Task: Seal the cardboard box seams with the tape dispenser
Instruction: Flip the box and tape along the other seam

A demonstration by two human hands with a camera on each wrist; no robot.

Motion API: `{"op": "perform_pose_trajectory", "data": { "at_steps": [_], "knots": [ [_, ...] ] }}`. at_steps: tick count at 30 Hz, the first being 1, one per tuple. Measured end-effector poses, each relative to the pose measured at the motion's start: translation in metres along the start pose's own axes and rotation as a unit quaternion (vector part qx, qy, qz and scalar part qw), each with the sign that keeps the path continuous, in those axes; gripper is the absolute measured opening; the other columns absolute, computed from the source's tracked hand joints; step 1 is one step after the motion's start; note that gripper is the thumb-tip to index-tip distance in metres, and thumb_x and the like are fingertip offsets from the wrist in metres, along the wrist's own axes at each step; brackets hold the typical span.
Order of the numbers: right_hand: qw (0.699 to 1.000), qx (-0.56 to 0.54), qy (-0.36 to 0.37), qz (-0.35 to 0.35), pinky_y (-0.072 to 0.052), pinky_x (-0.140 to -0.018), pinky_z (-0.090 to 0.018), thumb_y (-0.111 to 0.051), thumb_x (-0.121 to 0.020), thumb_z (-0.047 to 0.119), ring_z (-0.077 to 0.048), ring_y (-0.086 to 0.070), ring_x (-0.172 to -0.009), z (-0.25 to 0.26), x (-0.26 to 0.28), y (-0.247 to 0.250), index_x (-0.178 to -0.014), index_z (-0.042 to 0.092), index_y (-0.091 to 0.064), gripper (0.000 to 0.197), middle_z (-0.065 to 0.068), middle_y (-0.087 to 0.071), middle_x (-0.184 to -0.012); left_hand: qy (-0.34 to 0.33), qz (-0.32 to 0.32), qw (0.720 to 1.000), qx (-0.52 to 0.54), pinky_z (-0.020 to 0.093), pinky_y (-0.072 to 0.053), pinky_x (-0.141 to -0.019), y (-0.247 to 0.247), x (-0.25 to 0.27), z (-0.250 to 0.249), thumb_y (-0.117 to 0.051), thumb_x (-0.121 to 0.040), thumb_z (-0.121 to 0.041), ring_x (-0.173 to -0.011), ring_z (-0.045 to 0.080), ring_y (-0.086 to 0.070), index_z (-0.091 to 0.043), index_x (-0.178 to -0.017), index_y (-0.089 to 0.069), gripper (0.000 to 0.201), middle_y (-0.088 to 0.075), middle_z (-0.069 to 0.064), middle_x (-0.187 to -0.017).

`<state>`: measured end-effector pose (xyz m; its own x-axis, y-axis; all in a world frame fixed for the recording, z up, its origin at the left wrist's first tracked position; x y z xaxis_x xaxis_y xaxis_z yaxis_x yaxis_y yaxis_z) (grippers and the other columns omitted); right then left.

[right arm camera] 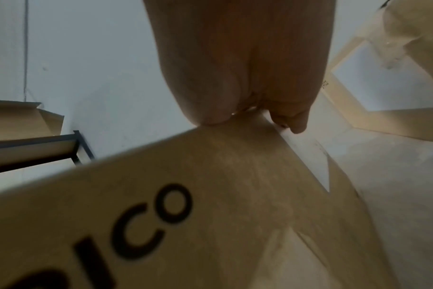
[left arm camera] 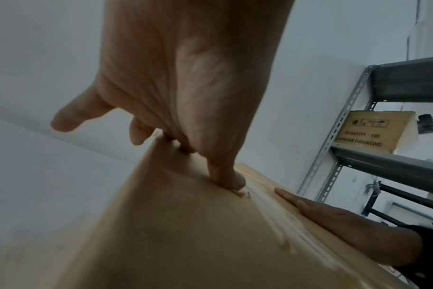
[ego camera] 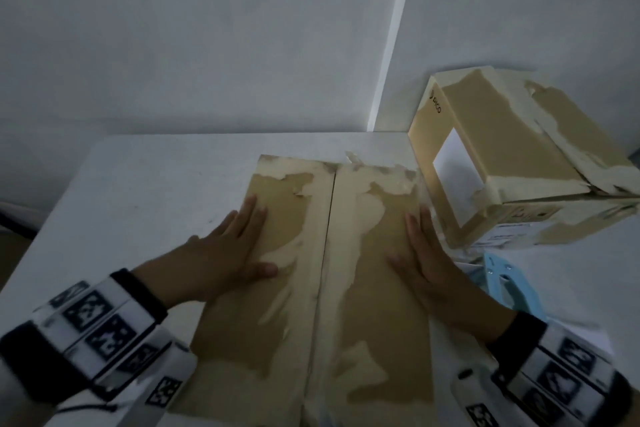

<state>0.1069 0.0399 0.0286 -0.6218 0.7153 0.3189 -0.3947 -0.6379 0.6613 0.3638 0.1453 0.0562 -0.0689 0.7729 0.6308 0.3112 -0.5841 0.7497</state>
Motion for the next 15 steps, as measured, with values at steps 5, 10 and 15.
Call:
{"op": "perform_pose_trajectory", "data": {
  "at_steps": [5, 10, 15],
  "knots": [
    [0.999, 0.015, 0.006, -0.038, -0.008, -0.108, -0.021, -0.032, -0.095, 0.040, -0.015, 0.004, -0.143, 0.017, -0.051, 0.003, -0.145, 0.017, 0.005, 0.067, -0.002, 0.020, -0.154, 0.083, -0.055, 0.994, -0.045, 0.053, -0.024, -0.111, 0.020, -0.007, 0.008, -0.023, -0.085, -0.066, -0.145, 0.022, 0.004, -0.024, -0.145, 0.015, 0.083, 0.026, -0.001, -0.153],
    [0.997, 0.023, -0.004, -0.071, -0.016, -0.113, -0.032, -0.028, -0.096, 0.042, -0.022, -0.012, -0.143, 0.044, -0.090, 0.001, -0.146, 0.019, -0.001, 0.061, -0.005, 0.008, -0.157, 0.036, -0.014, 0.997, -0.068, 0.056, 0.005, -0.112, -0.016, 0.016, -0.011, 0.019, -0.035, -0.091, -0.139, 0.020, 0.026, -0.032, -0.142, 0.020, 0.123, 0.036, -0.005, -0.143],
    [0.995, -0.017, 0.021, -0.096, -0.013, -0.114, -0.032, -0.033, -0.095, 0.042, -0.022, -0.012, -0.143, 0.061, -0.108, -0.005, -0.146, 0.017, -0.010, 0.061, -0.008, -0.004, -0.157, 0.014, -0.110, 0.991, -0.081, 0.057, 0.004, -0.112, -0.048, 0.018, -0.010, -0.001, -0.057, -0.092, -0.142, 0.033, 0.011, -0.023, -0.143, 0.020, 0.111, 0.021, 0.008, -0.152]
  ]
}}
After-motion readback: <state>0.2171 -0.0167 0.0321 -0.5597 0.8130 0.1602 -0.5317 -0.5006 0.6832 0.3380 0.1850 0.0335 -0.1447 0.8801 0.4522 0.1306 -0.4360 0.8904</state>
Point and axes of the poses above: each hand's wrist, its own x-axis away from the middle knuckle, its own y-axis out of the back of the hand, z = x × y, the point moved 2 cm from there along -x, towards the middle knuckle
